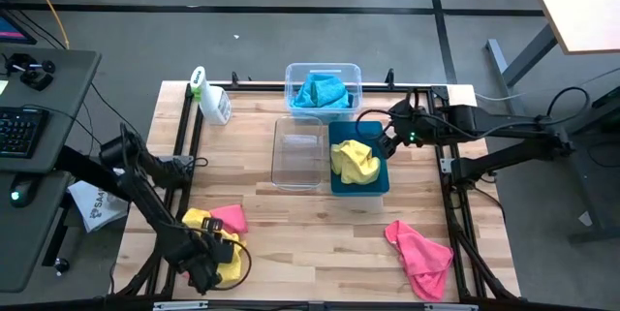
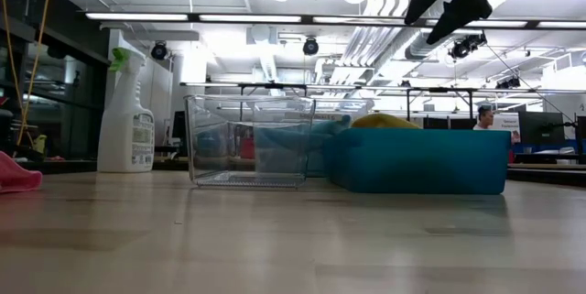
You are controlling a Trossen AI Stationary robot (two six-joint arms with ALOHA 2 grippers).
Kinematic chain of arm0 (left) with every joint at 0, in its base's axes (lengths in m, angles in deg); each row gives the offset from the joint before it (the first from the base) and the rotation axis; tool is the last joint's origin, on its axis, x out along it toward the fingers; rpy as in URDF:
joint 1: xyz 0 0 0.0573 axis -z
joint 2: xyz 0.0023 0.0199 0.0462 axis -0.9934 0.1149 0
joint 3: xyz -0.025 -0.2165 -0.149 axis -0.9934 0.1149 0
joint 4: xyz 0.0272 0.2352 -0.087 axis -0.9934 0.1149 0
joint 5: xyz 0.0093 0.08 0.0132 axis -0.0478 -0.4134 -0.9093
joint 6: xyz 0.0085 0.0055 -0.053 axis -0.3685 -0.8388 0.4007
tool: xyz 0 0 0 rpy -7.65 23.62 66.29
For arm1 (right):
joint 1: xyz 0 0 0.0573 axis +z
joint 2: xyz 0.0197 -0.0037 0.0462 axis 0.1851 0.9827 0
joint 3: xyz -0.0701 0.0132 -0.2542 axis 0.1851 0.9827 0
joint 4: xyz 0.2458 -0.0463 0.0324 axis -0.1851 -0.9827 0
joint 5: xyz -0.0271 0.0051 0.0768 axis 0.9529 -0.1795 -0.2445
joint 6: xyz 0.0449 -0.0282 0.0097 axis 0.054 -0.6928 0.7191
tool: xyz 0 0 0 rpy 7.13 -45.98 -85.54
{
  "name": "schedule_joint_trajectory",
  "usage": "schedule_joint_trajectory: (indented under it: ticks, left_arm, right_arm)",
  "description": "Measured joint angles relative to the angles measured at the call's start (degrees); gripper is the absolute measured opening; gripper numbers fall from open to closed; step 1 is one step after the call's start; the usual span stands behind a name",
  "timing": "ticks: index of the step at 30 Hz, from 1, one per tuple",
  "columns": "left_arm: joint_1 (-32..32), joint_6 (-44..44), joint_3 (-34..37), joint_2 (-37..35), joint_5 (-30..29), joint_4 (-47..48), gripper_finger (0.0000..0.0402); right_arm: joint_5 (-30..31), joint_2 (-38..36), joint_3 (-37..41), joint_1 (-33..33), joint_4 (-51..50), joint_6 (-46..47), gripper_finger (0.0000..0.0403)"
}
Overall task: Sort microfiber towel by color & place in baskets
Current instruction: Put the yellow towel in the blue bin
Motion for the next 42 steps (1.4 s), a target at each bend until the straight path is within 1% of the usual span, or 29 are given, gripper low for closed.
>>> schedule_joint_trajectory:
  ticks: [2,3,5,7,8,11,14,16,18,20,21,23,26,29,32,34,39,42]
  left_arm:
    - [-0.5,0.4,0.0,0.1,0.0,0.0,0.0175]
    - [-0.9,0.8,0.0,-0.2,0.0,0.0,0.0159]
    - [-1.9,2.0,-0.5,-1.5,-0.1,1.3,0.0107]
    - [-2.9,1.9,-2.1,-4.0,-0.9,3.7,0.0038]
    - [-3.3,2.1,-3.3,-5.8,-2.2,5.5,0.002]
    - [-4.8,3.5,-8.2,-12.2,-7.9,13.6,0.0012]
    - [-7.5,0.9,-15.3,-18.0,-13.7,20.5,0.0003]
    - [-10.6,-3.3,-20.7,-20.6,-18.9,22.9,0.0003]
    - [-15.3,-11.4,-25.9,-21.5,-22.9,22.3,0.0001]
    - [-21.2,-21.5,-30.2,-21.0,-25.8,18.7,0.0001]
    - [-24.4,-26.9,-31.7,-20.5,-26.6,15.1,0.0001]
    - [-30.5,-37.5,-33.8,-19.5,-26.6,4.3,0.0001]
    - [-38.7,-51.4,-34.1,-17.8,-21.8,-15.1,0.0001]
    - [-45.4,-59.8,-34.0,-14.3,-16.6,-31.4,0.0001]
    - [-50.2,-62.3,-34.0,-10.0,-12.9,-42.3,0.0]
    - [-52.7,-61.2,-33.9,-7.0,-11.0,-46.3,0.0]
    - [-55.5,-55.3,-33.9,0.4,-6.1,-47.9,0.0]
    - [-56.1,-55.0,-33.9,5.4,-6.5,-49.3,0.0]
  right_arm:
    - [0.0,-0.3,0.0,0.0,0.0,0.2,0.0348]
    - [0.0,-0.4,0.0,0.0,0.0,0.2,0.0348]
    - [0.0,-0.5,0.0,0.0,0.0,0.2,0.0348]
    - [0.0,-0.8,0.0,0.0,0.0,0.2,0.0348]
    - [0.2,-1.1,0.0,0.0,0.0,0.2,0.0348]
    - [1.4,-2.3,0.0,0.0,0.2,-0.3,0.0348]
    - [3.4,-4.2,0.0,0.0,0.8,-0.9,0.0348]
    - [4.8,-5.9,0.0,0.0,1.5,-0.8,0.0348]
    - [5.9,-7.7,0.0,0.0,2.4,-0.5,0.0348]
    - [6.9,-9.4,0.0,-0.1,3.8,-0.3,0.0348]
    - [7.1,-10.3,0.0,-0.1,4.4,-0.3,0.0348]
    - [7.9,-11.5,0.0,-0.1,5.8,-0.3,0.0348]
    - [10.1,-12.6,0.0,-0.1,6.9,-0.3,0.0348]
    - [12.4,-12.9,0.0,-0.1,8.0,-0.3,0.0348]
    - [12.7,-12.9,0.0,-0.1,8.5,-0.6,0.0348]
    - [12.7,-12.9,0.0,-0.1,8.7,-0.8,0.0348]
    - [14.1,-13.3,0.0,-0.1,8.8,-1.9,0.0348]
    - [15.1,-13.9,0.0,-0.1,8.8,-2.2,0.0348]
